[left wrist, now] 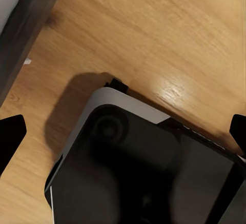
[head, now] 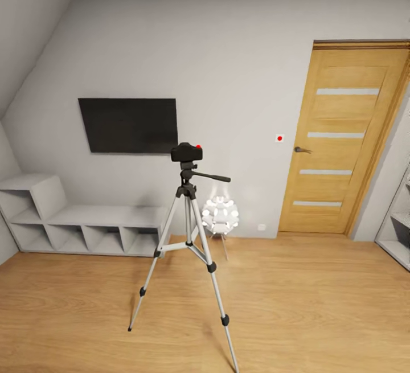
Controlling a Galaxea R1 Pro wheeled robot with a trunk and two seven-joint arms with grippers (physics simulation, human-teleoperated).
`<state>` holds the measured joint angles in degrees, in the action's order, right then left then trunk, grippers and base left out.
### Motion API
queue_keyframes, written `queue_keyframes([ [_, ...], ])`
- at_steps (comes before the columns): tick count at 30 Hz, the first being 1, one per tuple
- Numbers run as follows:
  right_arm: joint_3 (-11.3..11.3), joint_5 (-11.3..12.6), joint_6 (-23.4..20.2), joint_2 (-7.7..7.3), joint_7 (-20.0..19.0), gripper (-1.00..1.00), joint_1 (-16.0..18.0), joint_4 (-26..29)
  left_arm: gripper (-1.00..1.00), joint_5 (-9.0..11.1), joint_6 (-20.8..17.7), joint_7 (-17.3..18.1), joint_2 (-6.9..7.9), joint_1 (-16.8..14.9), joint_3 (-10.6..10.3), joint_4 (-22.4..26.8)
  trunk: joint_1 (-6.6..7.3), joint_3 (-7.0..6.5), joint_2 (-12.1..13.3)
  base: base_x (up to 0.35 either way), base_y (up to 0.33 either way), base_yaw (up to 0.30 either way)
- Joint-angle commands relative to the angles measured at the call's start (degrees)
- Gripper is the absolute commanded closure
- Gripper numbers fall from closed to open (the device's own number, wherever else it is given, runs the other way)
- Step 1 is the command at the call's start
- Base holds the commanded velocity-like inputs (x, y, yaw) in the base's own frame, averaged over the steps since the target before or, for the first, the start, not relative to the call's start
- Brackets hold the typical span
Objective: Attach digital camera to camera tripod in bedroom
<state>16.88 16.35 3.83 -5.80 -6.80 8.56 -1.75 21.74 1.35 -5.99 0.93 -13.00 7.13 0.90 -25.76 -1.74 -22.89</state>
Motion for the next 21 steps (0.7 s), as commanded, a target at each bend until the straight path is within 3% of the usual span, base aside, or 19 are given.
queue_keyframes([
  [1, 0.44, 0.57, 0.31, 0.0, -0.32, -1.0, 0.05, -0.19, -1.0, -0.12, 0.14, -0.08, -0.03, -0.01, 0.44, -0.03, -0.02, -0.08, -0.03, 0.0, 0.0, -0.072],
  [21, 0.44, 0.52, 0.32, 0.0, -0.31, -1.0, 0.05, -0.19, -1.0, -0.05, 0.15, -0.08, -0.06, -0.01, 0.43, -0.03, -0.02, -1.92, -0.03, 0.0, 0.0, -0.072],
])
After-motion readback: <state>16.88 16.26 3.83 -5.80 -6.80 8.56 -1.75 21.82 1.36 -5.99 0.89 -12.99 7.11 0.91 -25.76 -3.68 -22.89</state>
